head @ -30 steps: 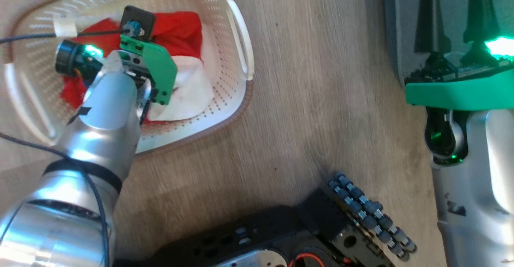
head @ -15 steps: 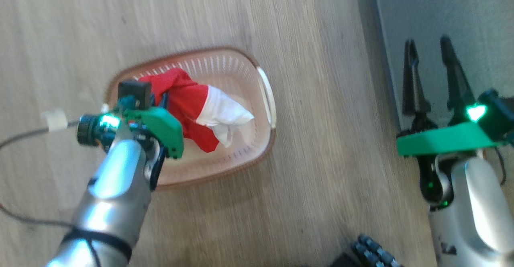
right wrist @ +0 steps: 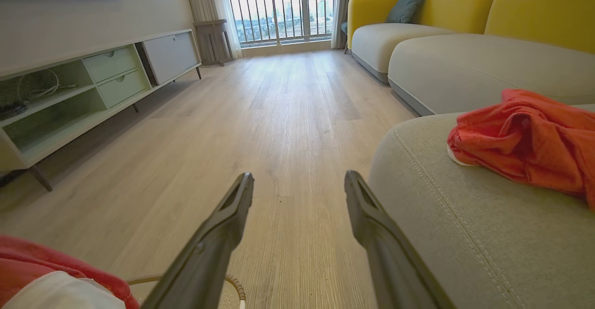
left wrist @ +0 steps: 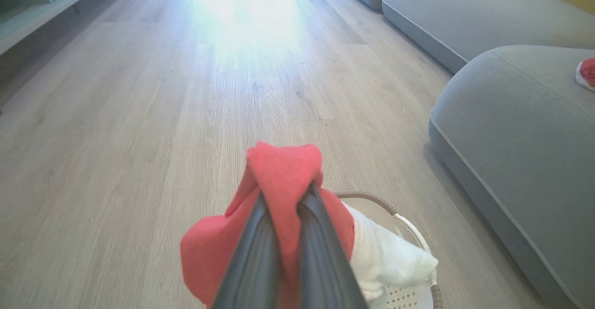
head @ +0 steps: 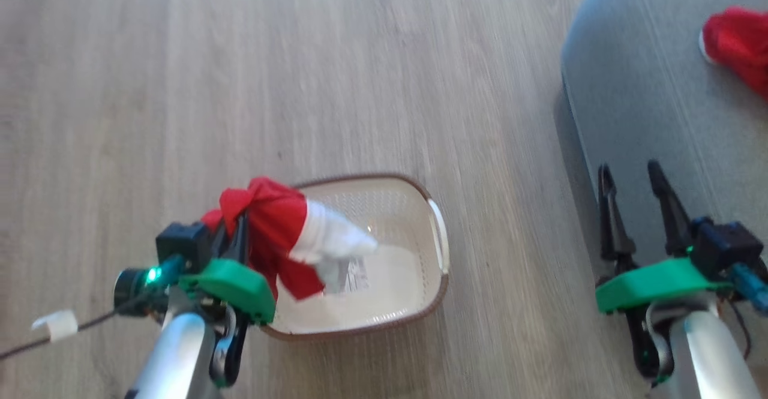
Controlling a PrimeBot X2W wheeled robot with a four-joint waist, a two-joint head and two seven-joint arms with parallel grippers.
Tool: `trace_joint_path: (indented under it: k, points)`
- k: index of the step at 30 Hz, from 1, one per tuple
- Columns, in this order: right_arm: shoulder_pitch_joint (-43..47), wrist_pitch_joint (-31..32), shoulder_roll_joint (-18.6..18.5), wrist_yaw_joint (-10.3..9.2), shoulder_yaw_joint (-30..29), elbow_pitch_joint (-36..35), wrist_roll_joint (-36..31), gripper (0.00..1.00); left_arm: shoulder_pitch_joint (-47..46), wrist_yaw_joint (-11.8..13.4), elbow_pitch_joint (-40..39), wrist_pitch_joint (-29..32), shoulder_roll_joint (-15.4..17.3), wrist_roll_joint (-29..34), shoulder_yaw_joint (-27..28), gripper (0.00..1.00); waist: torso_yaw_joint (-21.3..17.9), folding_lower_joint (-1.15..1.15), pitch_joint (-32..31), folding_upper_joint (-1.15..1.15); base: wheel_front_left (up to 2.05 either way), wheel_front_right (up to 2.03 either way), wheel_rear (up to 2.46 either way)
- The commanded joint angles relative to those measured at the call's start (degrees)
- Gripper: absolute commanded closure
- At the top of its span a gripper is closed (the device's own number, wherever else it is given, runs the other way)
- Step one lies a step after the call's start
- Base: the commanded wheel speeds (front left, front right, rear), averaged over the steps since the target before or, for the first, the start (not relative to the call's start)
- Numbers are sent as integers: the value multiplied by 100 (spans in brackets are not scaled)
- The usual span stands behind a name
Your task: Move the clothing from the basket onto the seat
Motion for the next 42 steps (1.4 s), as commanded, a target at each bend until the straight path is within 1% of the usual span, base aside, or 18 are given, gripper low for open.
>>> trace_joint_path:
  k: [1,6,11,23,34,37,42]
  points:
    - [-18,-37,-83,40,147,-119,-49,0,14,83,-321,-78,157,18,253,100,294,1,-441,-1,0,0,0]
    - [179,-37,-147,40,227,99,-86,0,473,185,-741,-78,220,-30,427,100,451,1,-820,-1,0,0,0]
    - [326,-37,-142,40,301,230,-76,0,743,255,-903,-76,269,-70,488,100,576,1,-1078,-1,0,0,0]
    - [349,-37,-111,40,443,285,-38,0,832,345,-1139,-9,398,-112,539,100,639,1,-1116,-1,0,0,0]
    - [303,-37,-138,40,561,336,22,0,811,362,-1200,-18,414,-122,475,100,621,1,-1112,-1,0,0,0]
    - [255,-37,-191,40,865,358,130,0,774,333,-1280,-13,419,-93,404,100,607,1,-1105,-1,0,0,0]
    - [-17,-37,-472,40,1995,473,584,0,642,202,-1538,75,401,-22,163,100,598,1,-1107,-1,0,0,0]
